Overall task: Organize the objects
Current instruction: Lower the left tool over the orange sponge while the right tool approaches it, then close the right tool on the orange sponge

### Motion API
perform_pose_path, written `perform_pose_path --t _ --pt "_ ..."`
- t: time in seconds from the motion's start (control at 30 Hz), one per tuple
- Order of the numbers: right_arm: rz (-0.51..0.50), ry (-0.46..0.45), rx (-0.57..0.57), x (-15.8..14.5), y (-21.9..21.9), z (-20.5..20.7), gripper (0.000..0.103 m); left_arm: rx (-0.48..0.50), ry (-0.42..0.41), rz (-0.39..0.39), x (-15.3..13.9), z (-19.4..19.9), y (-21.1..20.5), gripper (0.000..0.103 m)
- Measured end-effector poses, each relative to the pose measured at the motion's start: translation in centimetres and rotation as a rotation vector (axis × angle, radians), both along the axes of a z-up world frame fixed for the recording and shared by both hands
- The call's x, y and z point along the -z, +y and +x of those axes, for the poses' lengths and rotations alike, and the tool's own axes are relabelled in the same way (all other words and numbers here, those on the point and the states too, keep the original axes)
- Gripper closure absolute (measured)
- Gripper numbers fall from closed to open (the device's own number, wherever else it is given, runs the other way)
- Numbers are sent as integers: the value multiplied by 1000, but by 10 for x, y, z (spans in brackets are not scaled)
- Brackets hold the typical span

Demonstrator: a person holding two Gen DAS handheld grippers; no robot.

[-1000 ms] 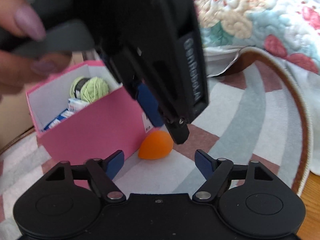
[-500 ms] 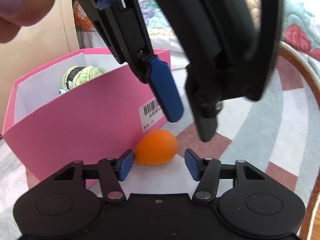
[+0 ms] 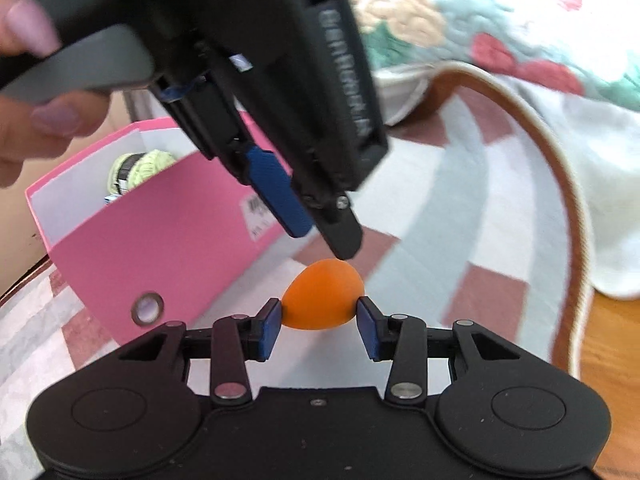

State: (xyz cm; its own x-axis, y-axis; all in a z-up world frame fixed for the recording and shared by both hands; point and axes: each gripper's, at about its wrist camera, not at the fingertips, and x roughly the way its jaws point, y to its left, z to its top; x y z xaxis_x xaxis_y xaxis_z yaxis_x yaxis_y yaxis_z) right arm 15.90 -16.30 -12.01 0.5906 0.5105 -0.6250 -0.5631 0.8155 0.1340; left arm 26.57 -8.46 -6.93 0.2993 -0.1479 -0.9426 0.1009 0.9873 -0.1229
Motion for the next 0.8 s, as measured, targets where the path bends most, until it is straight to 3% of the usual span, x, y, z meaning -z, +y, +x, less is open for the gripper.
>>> perform_pose_path --t 0.17,0.37,0.6,0.63,0.73,0.8 --pt "-37 23 21 -1 -21 -12 57 47 18 -49 11 -6 -19 73" --pt "5 81 15 -2 -50 -28 57 82 67 -99 30 -18 -35 69" --pt "-2 93 5 12 -58 -20 54 77 52 -163 46 -24 -38 68" --pt "-13 88 3 12 -56 -21 48 55 41 -170 46 -25 -36 69" --pt "-33 74 22 17 -49 -13 17 -2 20 -204 49 -29 -29 71" --pt "-23 82 59 21 -51 -11 16 -12 5 -205 49 -32 -29 71"
